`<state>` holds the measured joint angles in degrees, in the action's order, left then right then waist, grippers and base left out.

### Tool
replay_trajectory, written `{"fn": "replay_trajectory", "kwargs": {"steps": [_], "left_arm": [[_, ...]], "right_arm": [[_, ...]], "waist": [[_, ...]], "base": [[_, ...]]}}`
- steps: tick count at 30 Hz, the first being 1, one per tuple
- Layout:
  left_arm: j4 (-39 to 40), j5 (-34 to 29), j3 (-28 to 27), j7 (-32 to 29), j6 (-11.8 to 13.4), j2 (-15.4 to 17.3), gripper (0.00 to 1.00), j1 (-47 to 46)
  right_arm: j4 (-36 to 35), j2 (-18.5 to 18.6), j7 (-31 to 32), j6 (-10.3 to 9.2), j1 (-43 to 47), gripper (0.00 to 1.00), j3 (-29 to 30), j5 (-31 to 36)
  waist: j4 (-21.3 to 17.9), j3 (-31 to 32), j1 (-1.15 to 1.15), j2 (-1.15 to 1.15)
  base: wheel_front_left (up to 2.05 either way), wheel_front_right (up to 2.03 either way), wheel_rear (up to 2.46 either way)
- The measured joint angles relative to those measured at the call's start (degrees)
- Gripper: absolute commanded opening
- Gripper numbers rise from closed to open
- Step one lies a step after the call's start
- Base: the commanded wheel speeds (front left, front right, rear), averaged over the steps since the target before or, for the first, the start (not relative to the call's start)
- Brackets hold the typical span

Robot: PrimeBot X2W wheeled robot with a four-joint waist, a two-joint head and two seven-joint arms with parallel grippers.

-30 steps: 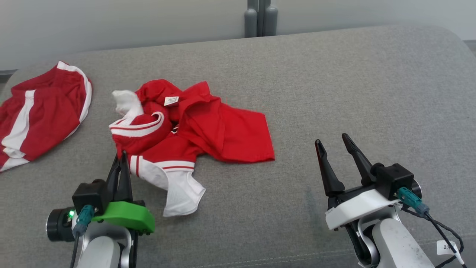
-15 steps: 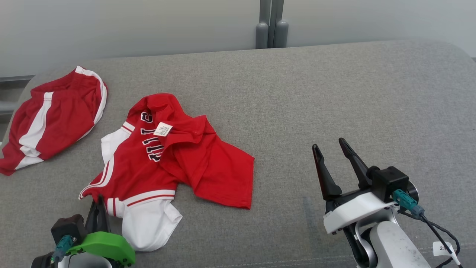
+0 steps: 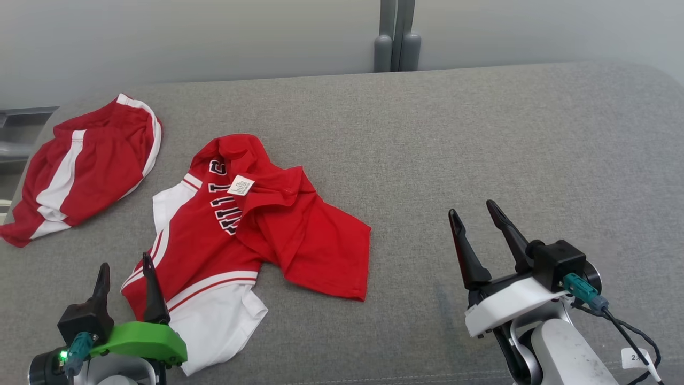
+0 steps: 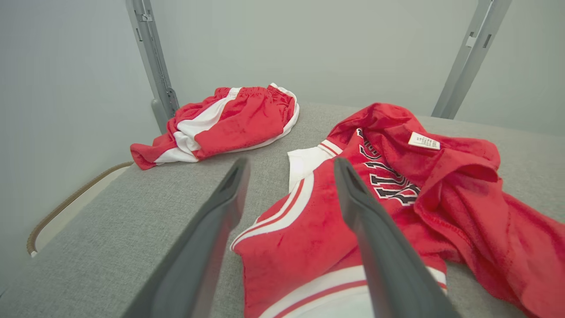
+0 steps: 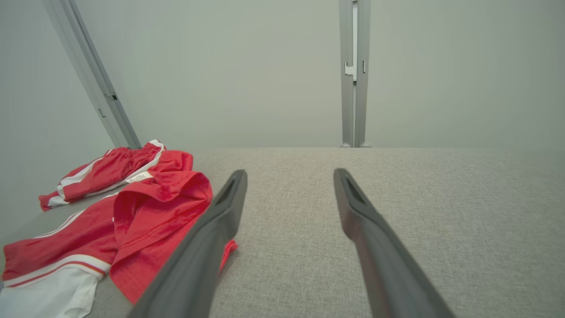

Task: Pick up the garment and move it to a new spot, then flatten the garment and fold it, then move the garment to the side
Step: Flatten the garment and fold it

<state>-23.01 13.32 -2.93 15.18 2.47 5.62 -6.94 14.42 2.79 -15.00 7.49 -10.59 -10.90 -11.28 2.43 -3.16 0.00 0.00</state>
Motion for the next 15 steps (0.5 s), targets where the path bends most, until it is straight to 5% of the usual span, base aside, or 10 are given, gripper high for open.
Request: {"fn": "replay_trajectory", "kwargs": {"steps": [15], "left_arm": [[14.0, -6.9, 5.0, 0.0, -4.6, -2.5, 1.0, 4.3]], "right_arm": [[4.4, 0.0, 0.3, 0.0, 0.2, 1.0, -1.3, -1.7]], "waist": [[2.5, 0.7, 0.0, 0.0]], "base": [[0.0, 0.0, 0.0]]}}
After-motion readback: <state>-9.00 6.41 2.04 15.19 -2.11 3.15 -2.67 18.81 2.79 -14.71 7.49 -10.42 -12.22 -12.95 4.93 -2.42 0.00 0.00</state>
